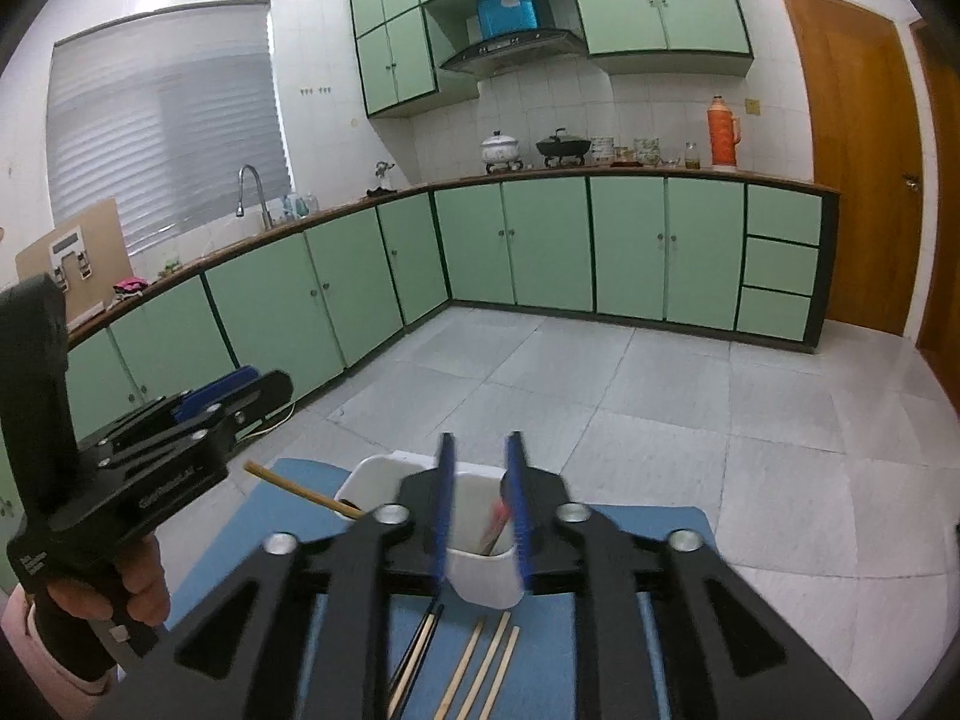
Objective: Organize utensils
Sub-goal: 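Carry both chopsticks over the white holder and open both tools to drop them, then move both tools back down to the remaining chopsticks on the mat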
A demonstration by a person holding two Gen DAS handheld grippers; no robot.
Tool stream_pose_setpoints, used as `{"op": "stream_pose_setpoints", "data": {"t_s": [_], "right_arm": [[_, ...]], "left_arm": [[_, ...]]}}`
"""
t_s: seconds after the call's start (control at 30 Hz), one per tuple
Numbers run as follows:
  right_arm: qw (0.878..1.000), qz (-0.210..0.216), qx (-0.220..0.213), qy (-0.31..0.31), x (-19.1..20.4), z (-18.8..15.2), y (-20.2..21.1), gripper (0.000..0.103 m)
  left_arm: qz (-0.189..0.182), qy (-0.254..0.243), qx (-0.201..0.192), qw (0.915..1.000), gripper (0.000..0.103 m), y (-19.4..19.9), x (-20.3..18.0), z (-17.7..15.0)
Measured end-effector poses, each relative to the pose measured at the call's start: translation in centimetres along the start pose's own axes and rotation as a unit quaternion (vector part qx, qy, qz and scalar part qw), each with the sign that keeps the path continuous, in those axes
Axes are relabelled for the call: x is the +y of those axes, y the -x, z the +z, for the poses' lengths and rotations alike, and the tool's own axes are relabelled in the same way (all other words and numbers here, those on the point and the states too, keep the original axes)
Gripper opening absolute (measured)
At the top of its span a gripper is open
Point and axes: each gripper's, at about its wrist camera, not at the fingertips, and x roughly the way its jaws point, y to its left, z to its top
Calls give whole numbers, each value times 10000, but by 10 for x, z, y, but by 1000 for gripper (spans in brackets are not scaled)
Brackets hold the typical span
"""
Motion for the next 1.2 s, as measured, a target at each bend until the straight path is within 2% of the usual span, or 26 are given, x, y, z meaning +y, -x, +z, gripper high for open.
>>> {"op": "stream_pose_setpoints", "data": {"t_s": [0.03, 0.07, 0.2, 0.37, 0.5, 0.63, 0.83, 0.97, 1.2], "right_arm": [[10000, -11, -38, -10, 0, 0, 3, 34], [9999, -41, -96, -28, -1, -2, 9, 39], [9993, -169, -311, -106, -3, -9, 31, 47], [9977, -358, -506, -261, -6, -32, 62, 59], [9962, -593, -498, -402, -6, -69, 82, 63], [9952, -826, -206, -479, -3, -115, 91, 63], [9934, -819, 386, -698, 5, -175, 88, 64], [9915, -752, 710, -784, 13, -205, 84, 71], [9865, -717, 1288, -713, 28, -245, 71, 80]], "left_arm": [[2, 22, -7, 10000, 52, 2, 1, -1], [1, 47, -39, 10000, 56, 8, 3, -2], [49, 38, -186, 9998, 71, 31, 6, -10], [165, 58, -207, 9996, 76, 60, 9, -33], [283, -11, 31, 9996, 80, 78, 10, -69], [331, -147, 436, 9984, 81, 85, 10, -104], [370, -345, 1074, 9929, 83, 88, 10, -155], [370, -396, 1415, 9885, 89, 92, 13, -183], [382, -475, 1953, 9788, 90, 94, 16, -224]]}}
